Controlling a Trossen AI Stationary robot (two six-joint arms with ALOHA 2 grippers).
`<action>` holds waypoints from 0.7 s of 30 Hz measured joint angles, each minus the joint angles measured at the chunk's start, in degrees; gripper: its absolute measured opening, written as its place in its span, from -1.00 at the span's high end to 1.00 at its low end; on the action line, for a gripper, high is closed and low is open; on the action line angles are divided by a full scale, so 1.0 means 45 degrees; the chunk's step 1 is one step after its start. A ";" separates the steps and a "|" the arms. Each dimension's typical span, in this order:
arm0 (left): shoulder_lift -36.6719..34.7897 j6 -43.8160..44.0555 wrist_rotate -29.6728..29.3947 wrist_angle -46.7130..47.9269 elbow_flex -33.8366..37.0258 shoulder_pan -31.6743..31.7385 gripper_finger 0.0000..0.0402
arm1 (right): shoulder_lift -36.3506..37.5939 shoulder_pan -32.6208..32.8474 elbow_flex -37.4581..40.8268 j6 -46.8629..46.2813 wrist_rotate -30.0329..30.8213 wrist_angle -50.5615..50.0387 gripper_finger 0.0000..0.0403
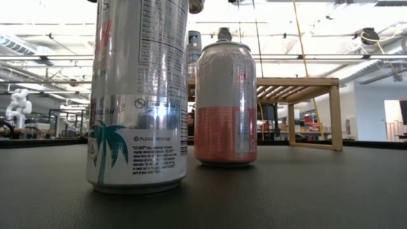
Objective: Place canned beverage on shelf
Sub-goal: Put the pink soda can on the shelf
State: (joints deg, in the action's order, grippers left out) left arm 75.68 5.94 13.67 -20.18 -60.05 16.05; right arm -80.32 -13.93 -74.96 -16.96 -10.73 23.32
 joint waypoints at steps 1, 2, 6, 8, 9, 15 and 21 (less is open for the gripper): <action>0.0000 0.0071 -0.0005 0.0023 0.0000 0.0004 -0.21 | -0.0005 -0.0032 0.0000 -0.0049 -0.0026 -0.0008 -0.23; 0.0000 0.0216 -0.0009 0.0045 -0.0004 0.0005 -0.23 | -0.0006 -0.0068 0.0000 -0.0098 -0.0045 -0.0047 -0.22; 0.0000 0.0375 -0.0206 0.0683 -0.0011 0.0000 -0.39 | 0.0363 -0.0256 0.0005 0.0082 -0.0084 -0.1170 -0.22; 0.0000 0.0262 -0.0501 0.1132 -0.0015 0.0029 -0.52 | 0.0705 -0.0391 0.0028 0.0340 0.0066 -0.2018 -0.22; 0.0000 0.0271 -0.0641 0.1323 -0.0017 0.0039 -0.58 | 0.0899 -0.0468 0.0045 0.0426 0.0061 -0.2457 -0.22; 0.0000 0.0271 -0.0686 0.2394 -0.0034 0.0019 -0.90 | 0.2309 -0.0926 0.0029 0.0954 0.0086 -0.4701 -0.22; -0.0003 0.0264 -0.0864 0.2574 -0.0034 0.0024 -0.97 | 0.3387 -0.1468 0.0029 0.1809 0.1135 -0.7201 -0.22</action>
State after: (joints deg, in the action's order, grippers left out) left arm 75.67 7.13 9.78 -8.60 -60.20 16.16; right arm -65.08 -20.54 -74.83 -8.82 -5.63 -9.08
